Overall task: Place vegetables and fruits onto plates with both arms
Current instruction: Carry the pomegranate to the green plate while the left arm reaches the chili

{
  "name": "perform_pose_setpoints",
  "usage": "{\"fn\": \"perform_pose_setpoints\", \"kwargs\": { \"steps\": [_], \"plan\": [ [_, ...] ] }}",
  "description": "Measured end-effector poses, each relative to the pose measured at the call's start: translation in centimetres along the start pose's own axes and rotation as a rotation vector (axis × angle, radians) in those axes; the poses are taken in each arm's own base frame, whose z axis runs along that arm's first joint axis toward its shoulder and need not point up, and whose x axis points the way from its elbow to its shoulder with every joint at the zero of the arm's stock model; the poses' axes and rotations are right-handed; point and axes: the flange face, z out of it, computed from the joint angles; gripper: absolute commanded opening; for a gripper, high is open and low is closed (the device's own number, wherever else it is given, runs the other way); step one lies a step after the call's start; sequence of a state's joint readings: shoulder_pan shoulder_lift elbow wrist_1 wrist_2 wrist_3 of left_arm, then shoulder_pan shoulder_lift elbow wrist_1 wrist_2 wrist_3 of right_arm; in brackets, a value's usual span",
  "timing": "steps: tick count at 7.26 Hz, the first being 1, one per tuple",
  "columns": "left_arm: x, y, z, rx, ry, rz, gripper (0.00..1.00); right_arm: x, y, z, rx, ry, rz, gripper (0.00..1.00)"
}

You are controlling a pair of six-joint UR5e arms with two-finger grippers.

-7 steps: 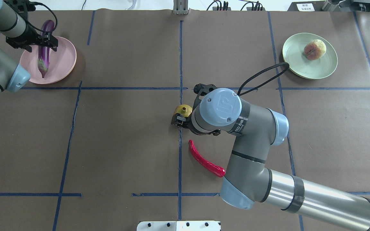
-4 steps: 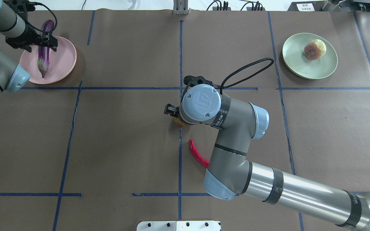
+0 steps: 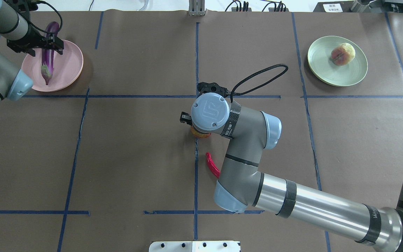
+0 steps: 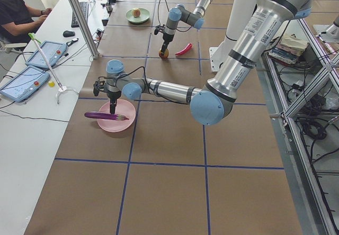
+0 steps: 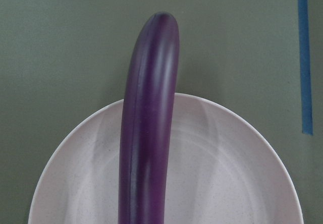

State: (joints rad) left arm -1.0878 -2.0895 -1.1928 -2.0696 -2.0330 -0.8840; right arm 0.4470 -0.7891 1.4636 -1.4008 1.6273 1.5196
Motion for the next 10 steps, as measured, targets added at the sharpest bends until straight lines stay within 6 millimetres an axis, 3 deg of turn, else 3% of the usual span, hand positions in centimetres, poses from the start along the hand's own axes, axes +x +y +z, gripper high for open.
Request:
{"fn": "perform_pose_setpoints", "kwargs": {
  "steps": [1,2,3,4,5,7,8,10],
  "plan": [
    [1.8,0.7,-0.4,0.002,0.022,-0.032,1.00,0.0,-0.3,-0.1,0.003,-0.001,0.004,0.01],
    [5.1,2.6,-0.9,-0.004,0.060,-0.048,1.00,0.3,-2.1,-1.2,0.014,-0.015,0.017,0.02],
    [9.6,5.7,-1.1,-0.026,0.108,-0.050,1.00,1.3,-5.8,-3.1,0.029,-0.032,0.038,0.02],
    [15.1,10.1,-1.7,-0.064,0.168,-0.073,1.00,3.6,-10.6,-4.5,0.046,-0.033,0.030,0.02],
    [20.3,14.6,-3.2,-0.107,0.229,-0.126,1.00,7.2,-15.7,-5.2,0.078,-0.006,-0.018,0.02],
    [29.3,23.4,-5.9,-0.197,0.310,-0.277,1.00,17.0,-24.7,-4.5,0.119,0.117,-0.158,0.03],
    [33.6,27.3,-6.6,-0.214,0.307,-0.369,1.00,21.5,-28.1,-3.4,0.111,0.188,-0.224,0.03],
    [39.1,32.7,-7.7,-0.216,0.240,-0.521,1.00,29.5,-33.3,-0.2,0.105,0.265,-0.310,0.03]
  ]
}}
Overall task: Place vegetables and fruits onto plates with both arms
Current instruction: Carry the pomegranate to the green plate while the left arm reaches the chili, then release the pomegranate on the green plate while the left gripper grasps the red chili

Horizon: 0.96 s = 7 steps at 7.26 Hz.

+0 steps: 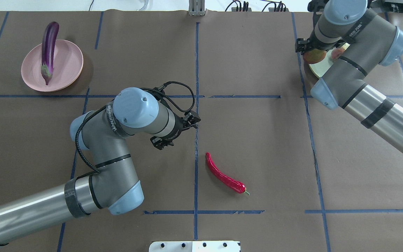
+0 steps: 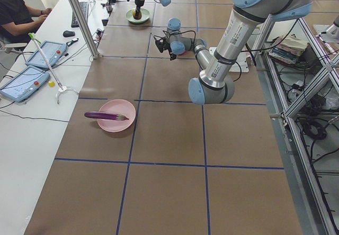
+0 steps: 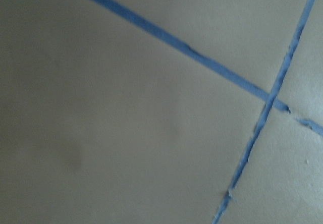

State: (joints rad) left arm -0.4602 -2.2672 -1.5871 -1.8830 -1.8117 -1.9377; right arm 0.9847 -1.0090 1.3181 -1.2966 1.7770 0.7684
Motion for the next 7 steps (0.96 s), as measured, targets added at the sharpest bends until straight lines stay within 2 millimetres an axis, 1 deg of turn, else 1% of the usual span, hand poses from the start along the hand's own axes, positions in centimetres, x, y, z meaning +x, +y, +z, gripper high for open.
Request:
{"fn": "perform_pose_setpoints", "kwargs": {
  "steps": [1,2,3,4,5,6,7],
  "plan": [
    [0.6,2.1,0.3,0.021,-0.052,-0.053,1.00,3.1,-0.4,2.4,0.007,0.010,-0.010,0.09],
    [0.8,4.1,0.9,0.036,-0.103,-0.089,1.00,5.2,-0.6,3.9,0.004,0.017,-0.010,0.77],
    [0.4,6.4,1.7,0.043,-0.135,-0.125,1.00,6.1,-0.5,4.7,-0.001,0.019,-0.010,1.00],
    [0.4,8.4,2.2,0.044,-0.146,-0.168,1.00,6.5,-0.4,4.9,-0.012,0.010,-0.012,1.00],
    [1.4,10.3,2.5,0.039,-0.148,-0.213,1.00,6.7,-0.4,4.8,-0.025,-0.009,-0.018,1.00],
    [2.3,11.8,3.2,0.037,-0.154,-0.236,1.00,7.1,-0.8,4.4,-0.035,-0.031,-0.026,1.00],
    [2.5,13.1,4.2,0.043,-0.165,-0.238,1.00,7.7,-1.5,3.4,-0.044,-0.067,-0.024,1.00]
  ]
}}
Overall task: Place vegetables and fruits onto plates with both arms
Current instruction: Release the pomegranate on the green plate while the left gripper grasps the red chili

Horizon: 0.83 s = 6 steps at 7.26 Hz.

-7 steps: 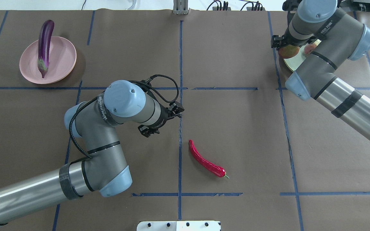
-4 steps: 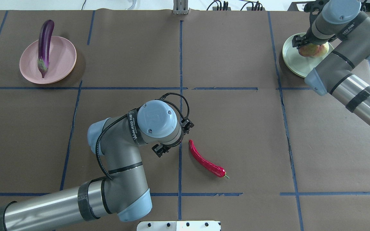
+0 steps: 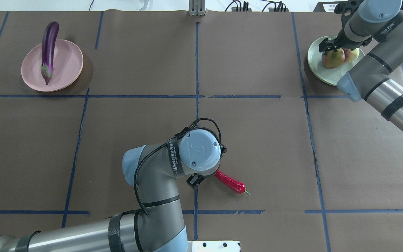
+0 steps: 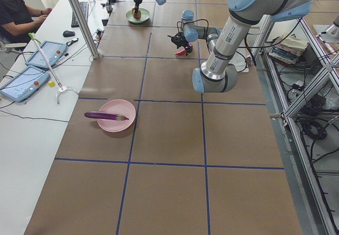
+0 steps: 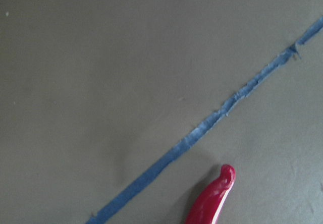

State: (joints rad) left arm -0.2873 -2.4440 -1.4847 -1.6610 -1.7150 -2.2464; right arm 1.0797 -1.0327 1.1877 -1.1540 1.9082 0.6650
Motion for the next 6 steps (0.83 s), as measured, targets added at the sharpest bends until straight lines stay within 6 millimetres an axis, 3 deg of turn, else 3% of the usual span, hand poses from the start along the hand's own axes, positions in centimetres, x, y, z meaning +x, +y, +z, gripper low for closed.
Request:
{"fn": "perform_pose_setpoints", "kwargs": {
  "steps": [1,2,3,4,6],
  "plan": [
    [-0.3,1.4,0.9,0.011,-0.002,0.009,0.87,0.9,-0.9,-1.6,-0.017,-0.058,0.014,1.00],
    [-0.5,2.4,1.5,0.019,-0.003,0.018,0.37,1.9,-1.6,-2.9,-0.038,-0.116,0.028,1.00],
    [-0.6,3.1,1.7,0.020,-0.002,0.023,0.06,2.4,-2.0,-3.7,-0.048,-0.147,0.035,1.00],
    [-0.6,3.5,1.5,0.015,0.002,0.029,0.00,2.6,-2.1,-4.0,-0.051,-0.159,0.037,1.00],
    [-0.3,3.8,0.6,-0.003,0.028,0.051,0.00,2.7,-1.9,-4.4,-0.049,-0.167,0.035,1.00]
  ]
}}
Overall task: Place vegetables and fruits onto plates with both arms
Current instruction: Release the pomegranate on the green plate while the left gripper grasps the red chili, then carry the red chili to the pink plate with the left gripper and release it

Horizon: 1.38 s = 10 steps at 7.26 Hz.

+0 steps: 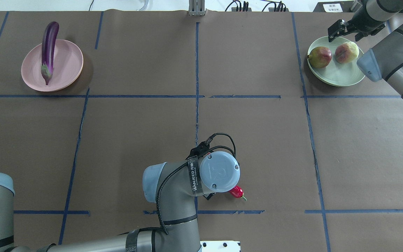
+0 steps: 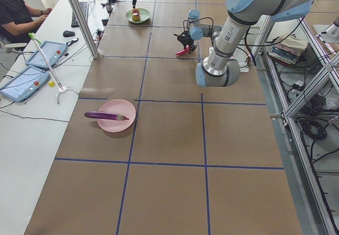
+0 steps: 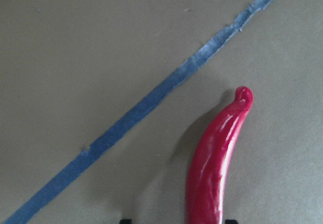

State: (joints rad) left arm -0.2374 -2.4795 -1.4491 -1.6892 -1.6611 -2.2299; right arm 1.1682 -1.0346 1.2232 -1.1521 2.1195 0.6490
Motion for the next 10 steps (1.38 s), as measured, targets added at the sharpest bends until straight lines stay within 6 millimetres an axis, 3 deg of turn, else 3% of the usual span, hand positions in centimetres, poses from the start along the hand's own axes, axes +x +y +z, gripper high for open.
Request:
{"fn": "perform_pose_setpoints", "kwargs": {
  "steps": [1,2,3,4,5,7,8,9,10],
  "plan": [
    [0.5,-0.5,-0.7,-0.006,0.023,0.005,0.00,0.0,0.1,-0.1,0.001,-0.001,0.000,1.00],
    [1.8,-2.4,-2.7,-0.006,0.068,0.002,0.00,0.1,0.0,-0.2,0.002,-0.001,0.000,1.00],
    [2.8,-6.9,-5.9,0.014,0.131,0.015,0.00,0.2,0.1,-0.2,0.003,-0.002,0.001,1.00],
    [2.1,-14.3,-8.5,0.075,0.175,0.083,0.00,0.5,0.3,-0.3,0.004,-0.001,0.003,1.00],
    [0.8,-23.0,-10.5,0.160,0.175,0.192,0.00,1.2,1.1,-0.5,0.005,-0.001,0.003,1.00],
    [-0.5,-42.5,-13.3,0.245,0.073,0.366,0.00,2.2,3.3,-1.4,0.016,-0.008,-0.003,1.00],
    [-1.8,-52.0,-13.2,0.233,0.023,0.460,0.00,2.5,4.2,-2.0,0.023,-0.012,-0.004,1.00],
    [-3.9,-60.0,-11.9,0.220,-0.017,0.561,0.03,2.6,5.0,-2.6,0.031,-0.017,-0.006,1.00],
    [-6.5,-66.3,-10.0,0.217,-0.052,0.653,0.56,2.6,5.6,-3.2,0.040,-0.022,-0.011,1.00]
  ]
}}
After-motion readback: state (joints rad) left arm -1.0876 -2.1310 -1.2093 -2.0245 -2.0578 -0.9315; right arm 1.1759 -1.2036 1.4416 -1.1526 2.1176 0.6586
